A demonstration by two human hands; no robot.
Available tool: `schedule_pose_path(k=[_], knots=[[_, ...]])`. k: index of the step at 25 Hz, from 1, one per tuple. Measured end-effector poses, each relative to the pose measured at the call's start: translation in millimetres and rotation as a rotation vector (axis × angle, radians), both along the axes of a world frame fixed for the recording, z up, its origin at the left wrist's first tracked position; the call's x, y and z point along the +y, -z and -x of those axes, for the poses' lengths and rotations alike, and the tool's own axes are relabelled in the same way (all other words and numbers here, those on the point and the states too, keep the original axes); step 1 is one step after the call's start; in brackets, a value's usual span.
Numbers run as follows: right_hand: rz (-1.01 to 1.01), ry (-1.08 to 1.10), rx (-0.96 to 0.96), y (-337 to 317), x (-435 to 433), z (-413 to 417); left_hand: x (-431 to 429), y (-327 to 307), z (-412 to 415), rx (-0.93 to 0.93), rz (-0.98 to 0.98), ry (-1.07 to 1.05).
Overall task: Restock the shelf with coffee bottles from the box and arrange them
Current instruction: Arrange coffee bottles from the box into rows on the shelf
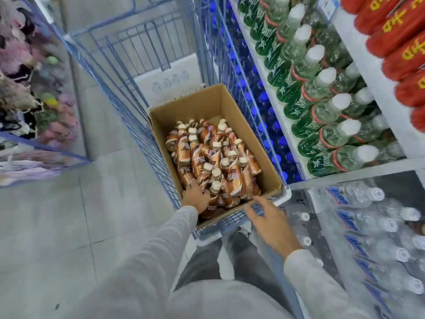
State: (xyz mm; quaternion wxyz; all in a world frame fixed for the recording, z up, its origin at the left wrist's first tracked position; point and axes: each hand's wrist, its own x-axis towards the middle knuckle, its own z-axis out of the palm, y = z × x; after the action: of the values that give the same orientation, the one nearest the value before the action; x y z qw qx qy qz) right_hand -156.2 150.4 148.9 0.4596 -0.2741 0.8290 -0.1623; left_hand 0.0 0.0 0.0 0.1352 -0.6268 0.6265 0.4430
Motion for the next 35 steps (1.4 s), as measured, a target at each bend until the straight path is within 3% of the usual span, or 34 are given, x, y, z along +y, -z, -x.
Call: schedule_pose_path(k=[4,9,16,19,22,29,31,35], knots=[[-0.056,0.019,-0.046,18.5,-7.8,11.7,-9.0,25.4,12.5,-0.113,-0.073,-0.027],[-0.072,0.043,-0.098,35.0,-32.9,16.5,-0.2,31.8,24.5,-0.203,0.029,-0.049],[-0.139,0.112,0.013,103.4,-99.7,17.0,14.5,-38.9,2.6,0.171,0.105,-0.295],[-0.289,0.101,0.109,129.8,-117.9,10.3,25.9,-71.9,-10.8,0.430,-0.049,-0.503],[-0.289,0.140,0.141,138.9,-124.1,2.8,35.3,-89.5,-15.6,0.590,-0.215,-0.670],[-0.080,0.387,-0.275,126.4,-95.2,10.5,28.2,-112.1,-8.9,0.656,-0.297,-0.710],[0.009,0.465,-0.403,93.0,-81.5,11.5,25.3,-124.5,-5.3,0.692,-0.273,-0.679],[0.178,0.589,-0.467,9.8,-57.4,21.9,13.7,-158.4,17.3,0.786,-0.275,-0.513]])
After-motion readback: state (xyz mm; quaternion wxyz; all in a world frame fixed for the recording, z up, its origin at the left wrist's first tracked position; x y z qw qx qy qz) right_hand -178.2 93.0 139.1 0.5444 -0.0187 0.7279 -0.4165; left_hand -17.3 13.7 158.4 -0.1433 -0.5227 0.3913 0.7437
